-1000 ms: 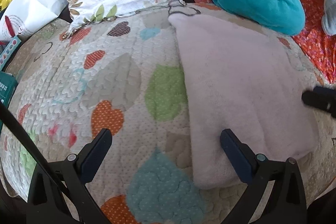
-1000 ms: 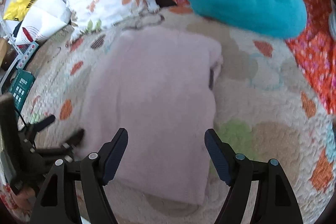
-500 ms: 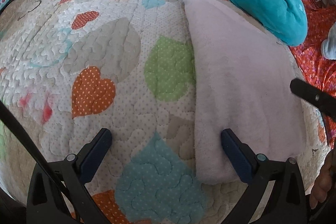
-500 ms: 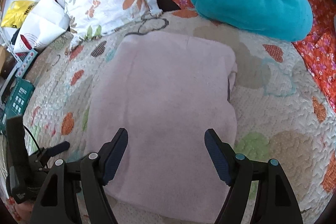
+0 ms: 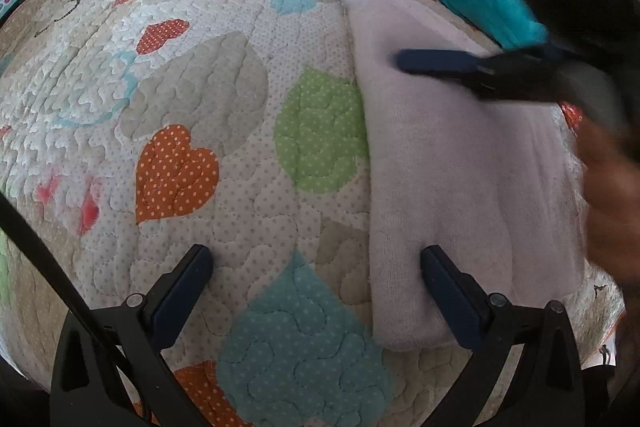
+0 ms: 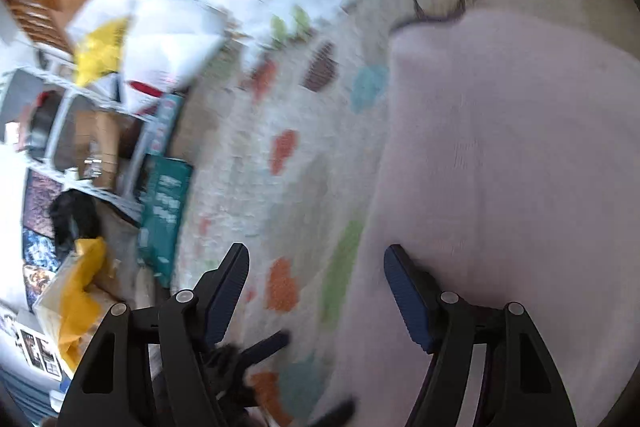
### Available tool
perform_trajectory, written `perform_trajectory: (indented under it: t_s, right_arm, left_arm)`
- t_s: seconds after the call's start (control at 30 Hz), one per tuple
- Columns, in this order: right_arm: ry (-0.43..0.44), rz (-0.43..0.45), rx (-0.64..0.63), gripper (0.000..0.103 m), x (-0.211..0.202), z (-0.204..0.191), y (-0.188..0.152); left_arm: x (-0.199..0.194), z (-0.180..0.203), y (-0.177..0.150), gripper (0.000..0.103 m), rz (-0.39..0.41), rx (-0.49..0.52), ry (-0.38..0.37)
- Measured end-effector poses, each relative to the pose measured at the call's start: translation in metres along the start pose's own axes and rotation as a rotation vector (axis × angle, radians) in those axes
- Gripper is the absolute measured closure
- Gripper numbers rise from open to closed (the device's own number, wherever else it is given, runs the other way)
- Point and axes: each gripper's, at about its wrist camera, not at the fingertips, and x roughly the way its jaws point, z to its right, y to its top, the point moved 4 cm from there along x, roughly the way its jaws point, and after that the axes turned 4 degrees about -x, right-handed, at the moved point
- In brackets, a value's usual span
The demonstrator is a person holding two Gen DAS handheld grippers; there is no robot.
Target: Fold small clothes
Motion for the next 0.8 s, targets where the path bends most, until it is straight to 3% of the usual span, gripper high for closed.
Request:
perform_trajectory:
  t_s: [0.03, 0.1, 0.23, 0.4, 0.53, 0.8]
  right_arm:
    - [0.002, 0.001, 0.013, 0.043, 0.007, 0.006, 0.014]
    - [-0.016, 0.030, 0.030, 0.042, 0.011, 0.013, 0.042]
    - [-0.212, 0.071, 0.074, 0.036, 0.025, 0.040, 0.100]
    - [-0.309, 0.185, 0.155, 0.035, 0.019, 0.044, 0.138]
    - [-0.335, 0.193, 0.094, 0.031, -0.011, 0.017, 0.127]
    - [-0.508, 0.144, -0.089, 0.024, -0.119, -0.005, 0.003]
  left_arm:
    - [0.000, -0.001, 0.000, 0.000, -0.002, -0.005, -0.003]
    - [0.000, 0.000, 0.000, 0.000, -0.003, -0.005, -0.001]
    - [-0.001, 0.001, -0.001, 0.000, 0.003, -0.001, 0.007]
    - [-0.002, 0.001, -0.002, 0.000, 0.002, 0.006, -0.003]
    - [-0.002, 0.002, -0.004, 0.000, 0.002, 0.016, -0.007]
    - [-0.004, -0.001, -0.007, 0.000, 0.040, -0.016, -0.011]
